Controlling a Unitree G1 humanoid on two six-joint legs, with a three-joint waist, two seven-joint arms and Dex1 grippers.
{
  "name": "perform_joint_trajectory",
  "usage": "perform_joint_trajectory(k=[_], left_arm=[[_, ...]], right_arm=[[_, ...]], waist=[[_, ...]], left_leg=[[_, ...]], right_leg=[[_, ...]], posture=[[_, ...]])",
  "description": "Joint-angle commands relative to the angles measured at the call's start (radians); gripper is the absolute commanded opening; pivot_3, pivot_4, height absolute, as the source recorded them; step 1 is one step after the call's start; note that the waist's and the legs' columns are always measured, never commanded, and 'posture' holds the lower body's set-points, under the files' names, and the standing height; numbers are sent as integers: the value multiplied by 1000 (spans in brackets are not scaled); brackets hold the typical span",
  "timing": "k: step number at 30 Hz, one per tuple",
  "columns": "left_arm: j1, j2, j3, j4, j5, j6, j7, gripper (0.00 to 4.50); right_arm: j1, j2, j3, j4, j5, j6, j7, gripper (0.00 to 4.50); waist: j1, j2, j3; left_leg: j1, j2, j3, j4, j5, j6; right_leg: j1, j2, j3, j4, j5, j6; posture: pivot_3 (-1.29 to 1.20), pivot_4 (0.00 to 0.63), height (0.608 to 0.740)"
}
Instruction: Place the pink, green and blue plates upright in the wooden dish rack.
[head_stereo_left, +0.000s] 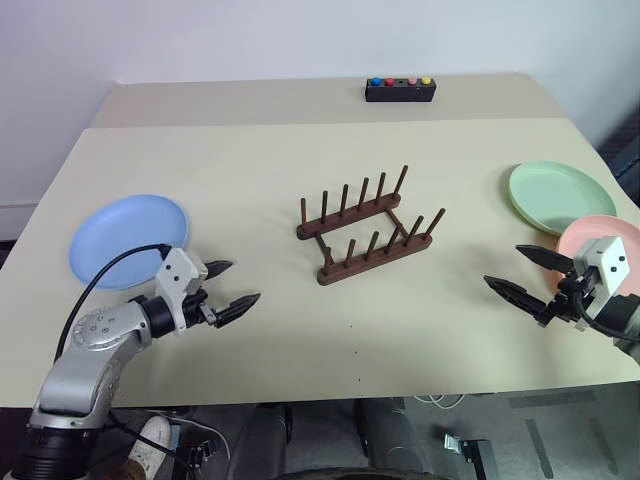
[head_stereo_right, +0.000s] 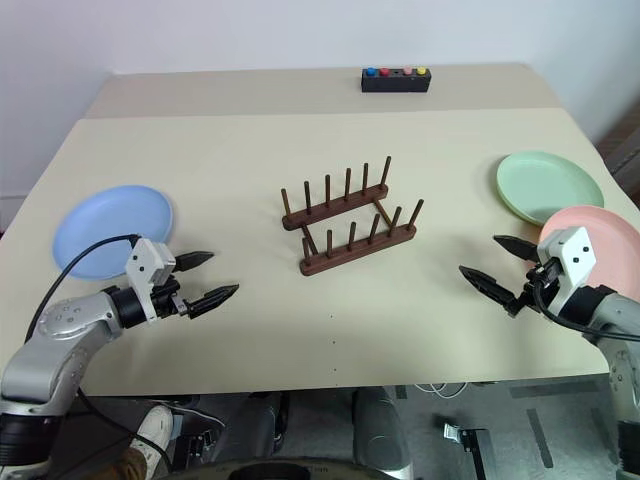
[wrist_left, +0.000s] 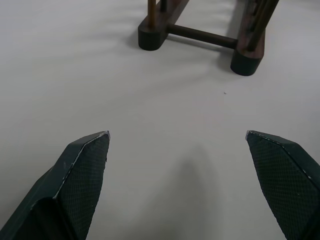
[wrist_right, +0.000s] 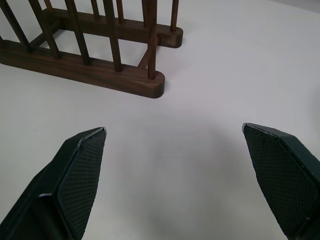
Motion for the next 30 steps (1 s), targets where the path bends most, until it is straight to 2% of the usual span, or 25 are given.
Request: perform_joint_trajectory(k=[1, 14, 21, 25, 28, 30], left_arm=[[11, 1, 27, -37, -2, 1, 20, 4500], [90, 4, 34, -118, -10, 18, 37, 4500], [34, 6, -38, -84, -1, 29, -10, 4500], [-47, -26, -198, -49, 97, 0, -14, 4500], [-81, -55, -237, -2, 124, -31, -17, 4500], [-124, -100, -326, 54, 204, -97, -4, 4500]], right_arm=[[-8, -12, -16, 0, -1, -13, 8, 4461], [-44, 17, 59, -22, -12, 1, -19, 4461], [-20, 65, 94, -62, -42, -22, -64, 4461], [36, 92, 80, -141, -18, -10, -84, 4461], [74, 113, 86, -205, -14, 4, -112, 4461], [120, 138, 101, -244, -26, -1, -129, 4461]], waist=[[1, 0, 0], [0, 0, 0], [5, 0, 0], [14, 1, -1], [21, 1, -1], [22, 2, -2]], left_leg=[[0, 0, 0, 0, 0, 0], [0, 0, 0, 1, 0, 0], [0, 0, 0, 3, 0, 0], [0, 0, 0, 3, 0, 0], [0, 0, 0, 3, 0, 0], [0, 0, 0, 3, 0, 0]], right_leg=[[0, 0, 0, 0, 0, 0], [0, 0, 0, 1, 0, 0], [0, 0, 0, 2, 0, 0], [0, 0, 0, 3, 0, 0], [0, 0, 0, 3, 1, 2], [0, 0, 0, 3, 1, 2]], posture=[[0, 150, 740], [0, 150, 740], [0, 150, 740], [0, 150, 740], [0, 150, 740], [0, 150, 740]])
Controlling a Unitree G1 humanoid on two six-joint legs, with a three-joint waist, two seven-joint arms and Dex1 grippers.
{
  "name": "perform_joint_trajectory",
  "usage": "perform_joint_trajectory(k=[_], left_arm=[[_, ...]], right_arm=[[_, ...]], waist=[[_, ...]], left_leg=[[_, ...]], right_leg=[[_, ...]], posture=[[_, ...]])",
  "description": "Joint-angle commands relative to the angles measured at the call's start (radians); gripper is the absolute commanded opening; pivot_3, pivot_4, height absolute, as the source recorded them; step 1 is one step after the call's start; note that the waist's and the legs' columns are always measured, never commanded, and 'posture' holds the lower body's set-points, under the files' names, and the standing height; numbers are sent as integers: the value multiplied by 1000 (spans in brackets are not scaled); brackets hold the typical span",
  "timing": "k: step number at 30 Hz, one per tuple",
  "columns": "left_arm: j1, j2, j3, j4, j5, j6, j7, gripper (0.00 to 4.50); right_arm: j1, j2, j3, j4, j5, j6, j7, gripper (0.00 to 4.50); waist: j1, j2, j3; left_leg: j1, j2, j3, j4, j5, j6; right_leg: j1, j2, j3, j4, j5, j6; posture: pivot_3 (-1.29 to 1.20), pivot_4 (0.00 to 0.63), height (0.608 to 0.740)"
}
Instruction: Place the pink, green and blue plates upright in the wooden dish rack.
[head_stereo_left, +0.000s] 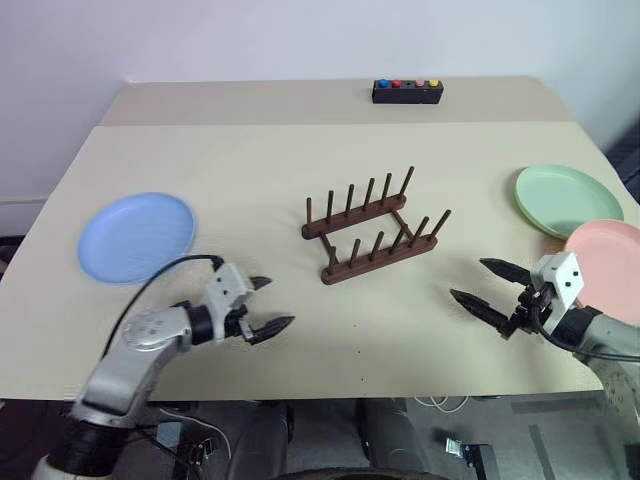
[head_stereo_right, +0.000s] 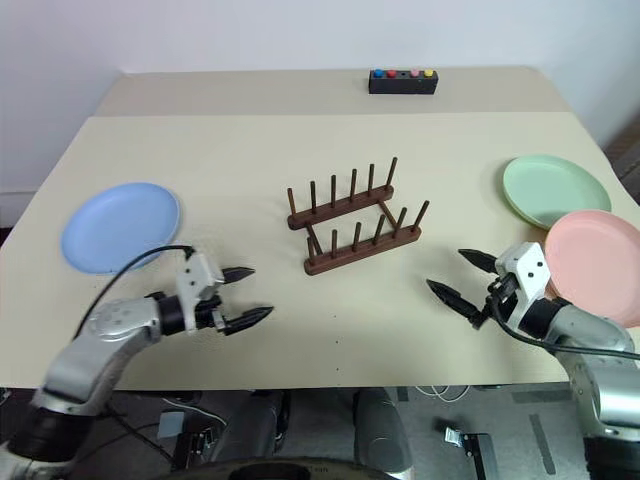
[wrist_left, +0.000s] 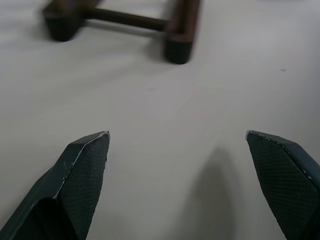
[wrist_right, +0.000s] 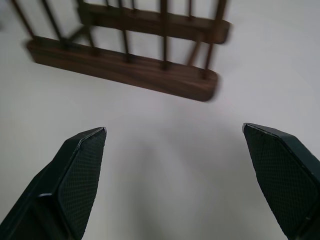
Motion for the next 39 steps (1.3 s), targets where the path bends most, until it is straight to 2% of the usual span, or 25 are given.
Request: perform_joint_trajectory(k=[1, 8, 13, 16, 21, 22, 27, 32, 39], left_arm=[[-56, -53, -102, 64, 110, -108, 18, 4500], [-206, -212, -178, 266, 168, -164, 37, 4500], [-288, -248, -194, 388, 179, -207, -18, 4500], [-327, -255, -191, 453, 181, -237, -51, 3624], [-369, -257, -186, 510, 178, -283, -118, 1062], [-375, -258, -187, 519, 179, -289, -127, 755], [-401, -266, -193, 553, 202, -337, -144, 775], [-468, -288, -206, 597, 179, -364, -248, 775], [-674, -341, -205, 892, 214, -495, -352, 775]], right_arm=[[54, 32, 3, -80, 1, -10, -28, 4461], [102, 89, 79, -168, -34, -16, -94, 4461], [166, 113, 106, -225, -43, -19, -112, 4461], [177, 124, 131, -241, -54, -22, -126, 4500], [173, 143, 159, -244, -65, -27, -145, 4500], [171, 145, 163, -242, -66, -28, -147, 4500], [167, 142, 163, -230, -66, -33, -143, 4500], [172, 125, 141, -221, -59, -32, -134, 4500], [212, 128, 134, -246, -70, -38, -145, 4500]], waist=[[6, 1, -1], [8, 2, -2], [5, 3, -3], [4, 3, -3], [5, 3, -3], [5, 3, -3], [5, 3, -3], [6, 3, -3], [3, 2, -2]], left_leg=[[1, 0, 0, 0, 0, 0], [4, 0, 0, 3, 0, 0], [4, 0, 0, 2, 0, 0], [5, -1, 0, 3, 0, 0], [6, 0, 0, 2, 0, 0], [6, 0, 0, 2, 0, 0], [6, -1, 0, 2, 0, 0], [6, -1, 0, 3, 0, 0], [5, -1, -1, 2, 0, 0]], right_leg=[[1, 0, 0, 0, 0, 0], [6, 0, 0, 0, 0, -1], [6, 0, 0, 0, 1, 1], [7, 0, 0, 0, 1, 1], [8, 0, 0, 0, 0, -1], [8, 0, 0, 0, 0, -1], [8, 0, 0, 0, 0, 0], [9, 0, 0, 0, 0, 0], [7, 0, -1, -1, 1, 2]], posture=[[0, 150, 740], [0, 150, 740], [0, 150, 740], [0, 150, 740], [0, 150, 740], [0, 150, 740], [0, 150, 740], [0, 150, 740], [0, 150, 740]])
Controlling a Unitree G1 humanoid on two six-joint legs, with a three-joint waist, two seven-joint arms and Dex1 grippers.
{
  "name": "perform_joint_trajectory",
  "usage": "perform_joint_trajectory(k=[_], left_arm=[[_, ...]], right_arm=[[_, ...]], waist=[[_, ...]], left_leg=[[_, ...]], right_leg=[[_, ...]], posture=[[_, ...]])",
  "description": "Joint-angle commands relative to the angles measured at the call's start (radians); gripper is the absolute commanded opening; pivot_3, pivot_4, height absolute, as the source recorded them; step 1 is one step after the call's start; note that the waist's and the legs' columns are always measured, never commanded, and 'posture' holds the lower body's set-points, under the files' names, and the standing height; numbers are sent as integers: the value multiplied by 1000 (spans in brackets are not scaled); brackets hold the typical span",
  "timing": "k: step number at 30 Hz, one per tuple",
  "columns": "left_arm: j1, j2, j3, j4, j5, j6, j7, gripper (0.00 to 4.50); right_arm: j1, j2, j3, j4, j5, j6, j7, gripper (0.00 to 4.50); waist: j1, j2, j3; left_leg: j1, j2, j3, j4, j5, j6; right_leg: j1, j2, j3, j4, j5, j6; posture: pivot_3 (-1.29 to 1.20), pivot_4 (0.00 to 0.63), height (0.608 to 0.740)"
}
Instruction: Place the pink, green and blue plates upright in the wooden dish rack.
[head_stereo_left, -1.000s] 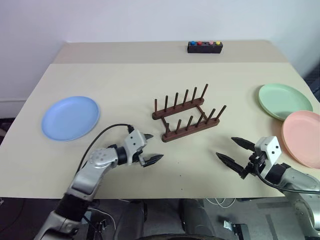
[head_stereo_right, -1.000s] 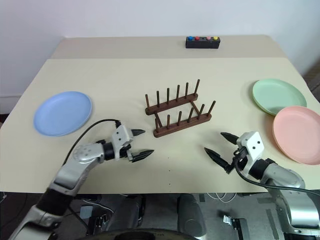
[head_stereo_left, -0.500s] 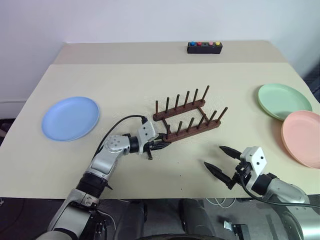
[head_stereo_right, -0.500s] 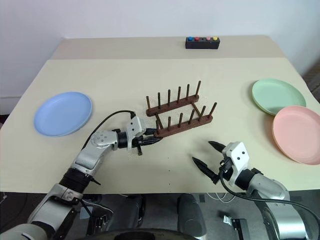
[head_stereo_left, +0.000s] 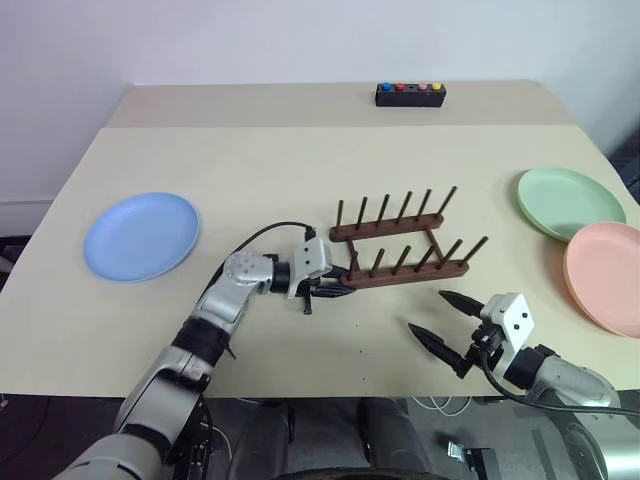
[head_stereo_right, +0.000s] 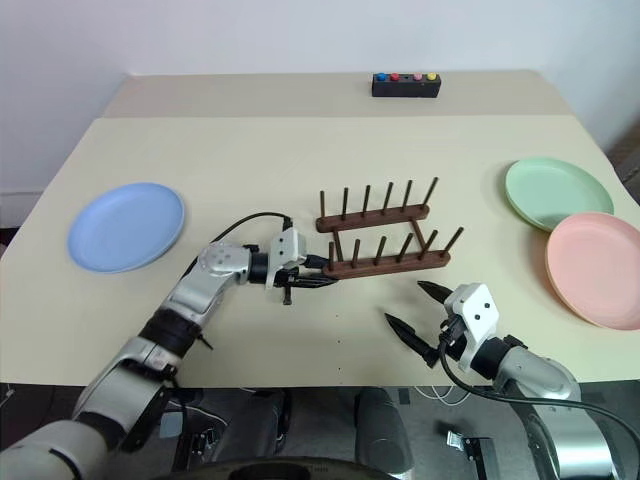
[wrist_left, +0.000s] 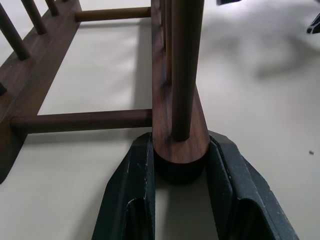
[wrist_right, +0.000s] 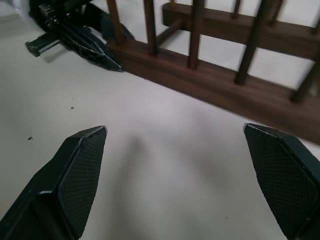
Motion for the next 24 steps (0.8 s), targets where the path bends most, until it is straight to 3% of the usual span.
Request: perform_joint_trajectory(k=[1, 13, 21, 24], left_arm=[[-77, -17, 14, 114, 10, -81, -38, 775], [-148, -35, 31, 297, 37, -187, -90, 775], [-141, -25, 58, 302, 47, -197, -53, 4446], [-84, 9, 82, 236, 49, -185, -8, 4446]], right_arm=[[24, 4, -25, -45, 2, -18, -13, 4500], [89, 17, -39, -91, -1, -33, -60, 4500], [65, 7, -30, -83, -3, -29, -59, 4500], [53, 4, -60, -69, 7, -31, -61, 4500]], waist=[[-2, 0, 0], [-2, -1, 0], [-2, -1, 0], [-6, 0, 0]], left_leg=[[0, 0, 0, 0, 0, 0], [-2, 0, 0, 0, -1, 1], [-2, 0, 0, 0, -1, 1], [-1, 0, 0, 0, -1, 1]], right_leg=[[-1, 0, 0, 0, 0, 0], [-2, 0, 0, 0, 0, 1], [-2, 0, 0, 0, 0, 1], [-1, 0, 0, 0, 0, 2]], posture=[[0, 150, 740], [0, 150, 740], [0, 150, 740], [0, 150, 740]])
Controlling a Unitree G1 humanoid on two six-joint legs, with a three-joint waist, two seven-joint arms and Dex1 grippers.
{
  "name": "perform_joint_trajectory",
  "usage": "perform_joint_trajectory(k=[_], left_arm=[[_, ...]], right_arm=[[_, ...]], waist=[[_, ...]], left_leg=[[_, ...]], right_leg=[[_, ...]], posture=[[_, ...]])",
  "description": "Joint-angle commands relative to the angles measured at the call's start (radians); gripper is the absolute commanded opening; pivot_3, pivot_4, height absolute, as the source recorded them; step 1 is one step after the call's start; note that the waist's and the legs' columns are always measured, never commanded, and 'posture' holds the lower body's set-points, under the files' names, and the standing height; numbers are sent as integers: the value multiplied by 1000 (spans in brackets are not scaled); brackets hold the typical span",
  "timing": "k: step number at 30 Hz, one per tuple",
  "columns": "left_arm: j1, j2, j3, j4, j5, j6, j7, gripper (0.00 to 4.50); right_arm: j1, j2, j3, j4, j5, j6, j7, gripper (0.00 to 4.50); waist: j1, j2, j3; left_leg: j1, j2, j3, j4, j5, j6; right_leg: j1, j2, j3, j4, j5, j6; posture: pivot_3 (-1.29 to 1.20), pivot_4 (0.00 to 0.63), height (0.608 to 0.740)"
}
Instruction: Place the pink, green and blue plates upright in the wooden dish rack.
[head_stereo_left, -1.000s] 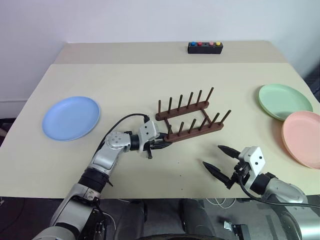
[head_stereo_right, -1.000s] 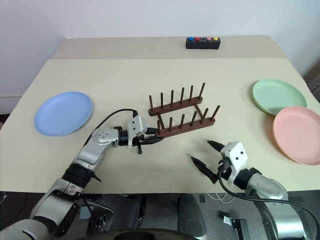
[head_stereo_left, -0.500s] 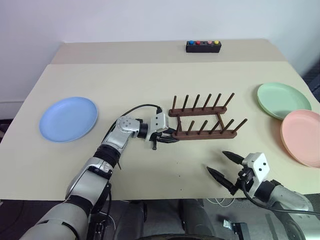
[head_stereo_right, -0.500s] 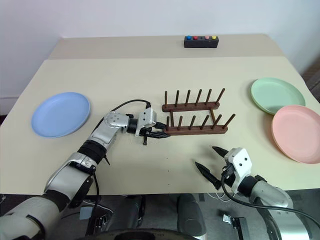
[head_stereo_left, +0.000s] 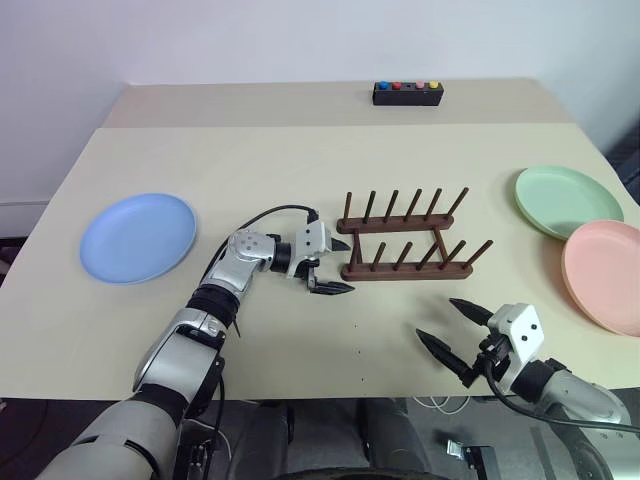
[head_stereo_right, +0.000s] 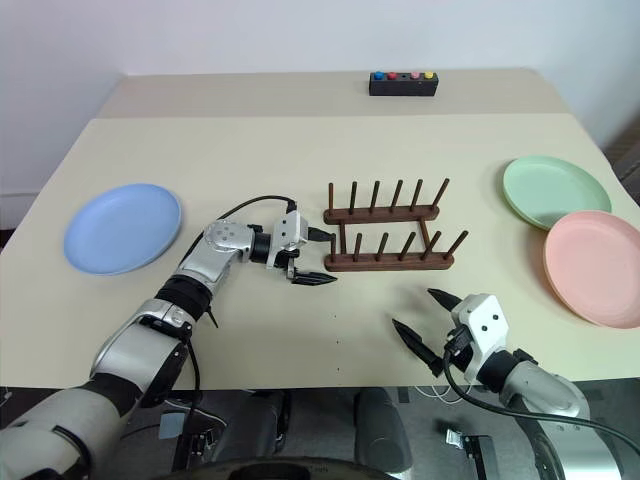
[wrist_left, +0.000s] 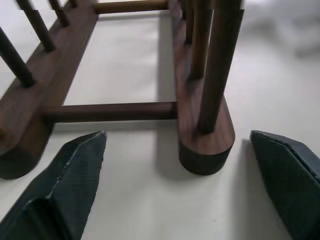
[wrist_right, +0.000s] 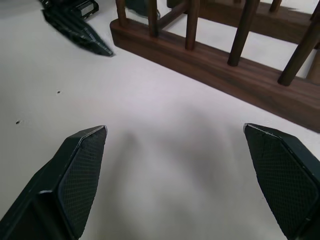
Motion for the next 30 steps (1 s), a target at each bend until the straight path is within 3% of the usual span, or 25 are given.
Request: perform_joint_trajectory(k=[1, 5, 11, 20, 30], left_arm=[[66, 46, 38, -86, 2, 20, 42, 4446], [142, 81, 69, -210, -26, 92, 54, 3071], [309, 151, 61, -522, -91, 259, 20, 47], [401, 94, -41, -740, -24, 378, 137, 16], [370, 20, -63, -693, 43, 400, 291, 16]], right_arm=[[-8, -5, -50, -20, 16, -16, 0, 4500], [-8, -13, -76, 7, 3, -11, -4, 3138], [-40, -26, -93, 68, -23, 6, -12, 87], [-188, -42, -42, 229, -218, -14, -121, 35], [-315, -31, 24, 333, -307, -22, -170, 35]], waist=[[-3, 0, 0], [-2, 0, 0], [-2, 1, 0], [3, 1, 0], [0, 0, 0]], left_leg=[[0, 0, 0, 0, 0, 0], [1, 0, 0, 0, 0, 0], [3, 0, 0, 0, 0, 0], [3, 0, 0, 1, 0, 0], [6, 0, 0, 1, 0, 0]], right_leg=[[0, 0, 0, 0, 0, 0], [0, 0, 0, 2, 0, 0], [0, 0, 0, 5, 0, 0], [1, 0, 0, 6, -2, -2], [3, 0, 0, 7, -1, 0]], posture=[[0, 150, 740], [0, 150, 740], [0, 150, 740], [0, 150, 740], [0, 150, 740]])
